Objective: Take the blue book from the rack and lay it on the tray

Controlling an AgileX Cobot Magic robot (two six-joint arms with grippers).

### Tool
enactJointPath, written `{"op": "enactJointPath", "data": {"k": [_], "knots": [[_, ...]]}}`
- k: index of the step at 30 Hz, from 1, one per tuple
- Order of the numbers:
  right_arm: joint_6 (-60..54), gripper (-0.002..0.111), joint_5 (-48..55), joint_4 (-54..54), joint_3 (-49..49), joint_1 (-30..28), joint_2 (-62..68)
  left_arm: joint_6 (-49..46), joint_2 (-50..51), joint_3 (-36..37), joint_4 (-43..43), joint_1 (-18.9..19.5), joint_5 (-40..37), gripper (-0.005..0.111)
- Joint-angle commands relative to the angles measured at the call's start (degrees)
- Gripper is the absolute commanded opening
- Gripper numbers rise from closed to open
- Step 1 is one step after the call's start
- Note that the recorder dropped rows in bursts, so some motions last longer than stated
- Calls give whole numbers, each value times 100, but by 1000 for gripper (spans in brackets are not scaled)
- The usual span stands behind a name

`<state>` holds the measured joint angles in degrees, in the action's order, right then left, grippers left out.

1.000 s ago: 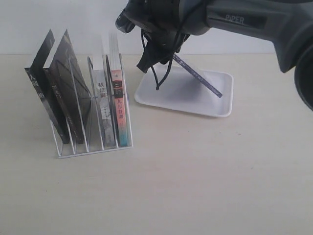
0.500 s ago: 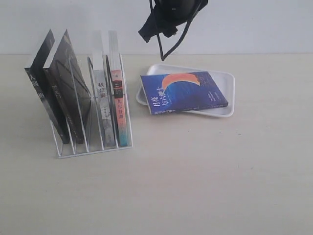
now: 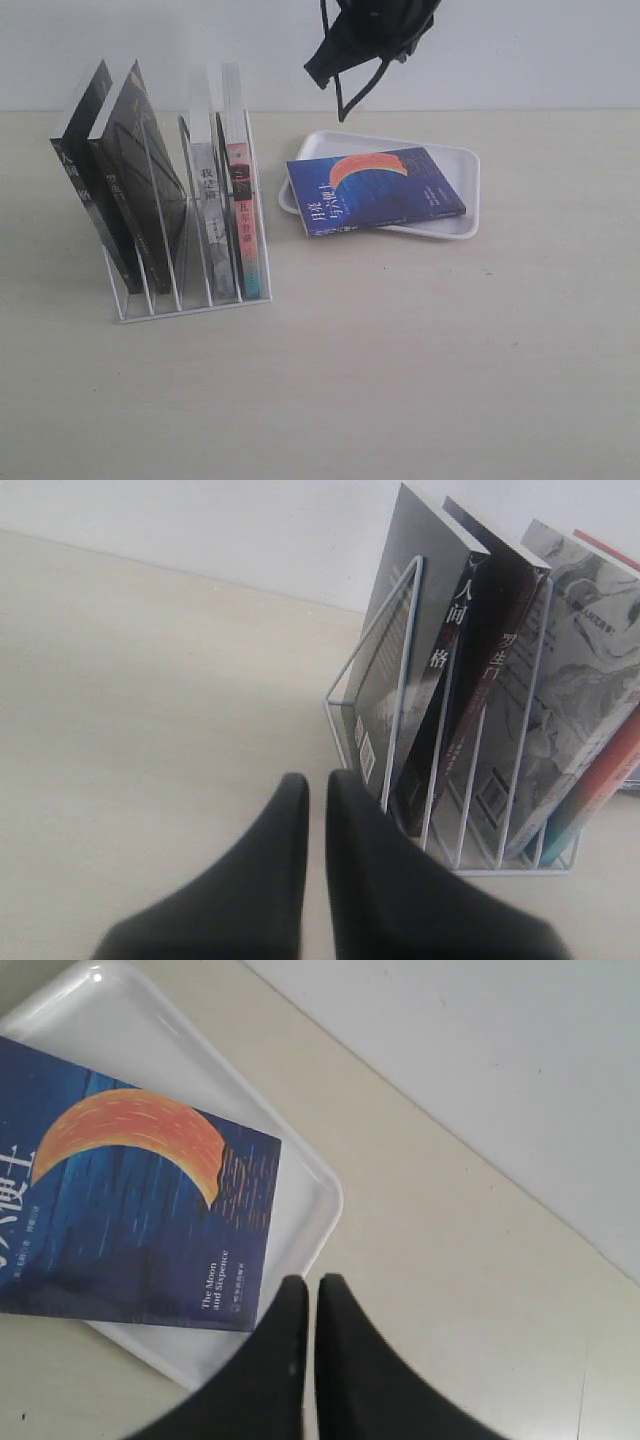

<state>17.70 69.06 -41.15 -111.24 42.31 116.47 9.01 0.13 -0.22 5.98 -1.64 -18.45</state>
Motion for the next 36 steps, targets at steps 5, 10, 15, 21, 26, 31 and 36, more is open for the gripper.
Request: {"op": "enactJointPath", "data": {"k": [5,10,15,21,26,31,36], "knots": [[382,0,91,482,222,-59,-817,20,-13,22,21,-26,54,6],[493,0,91,470,330,-59,-1191,20,-13,22,21,-26,54,6],[528,0,91,470,330,-59,-1264,20,-13,22,21,-26,54,6],[528,0,91,470,330,-59,-1264,20,-13,22,21,-26,54,6],[528,0,-131,433,330,-59,-1237,20,-13,22,21,-26,54,6],[412,0,-528,275,330,-59,-1237,20,-13,22,21,-26,54,6],[423,0,-398,81,330,-59,-1270,20,-13,22,21,-26,54,6]]}}
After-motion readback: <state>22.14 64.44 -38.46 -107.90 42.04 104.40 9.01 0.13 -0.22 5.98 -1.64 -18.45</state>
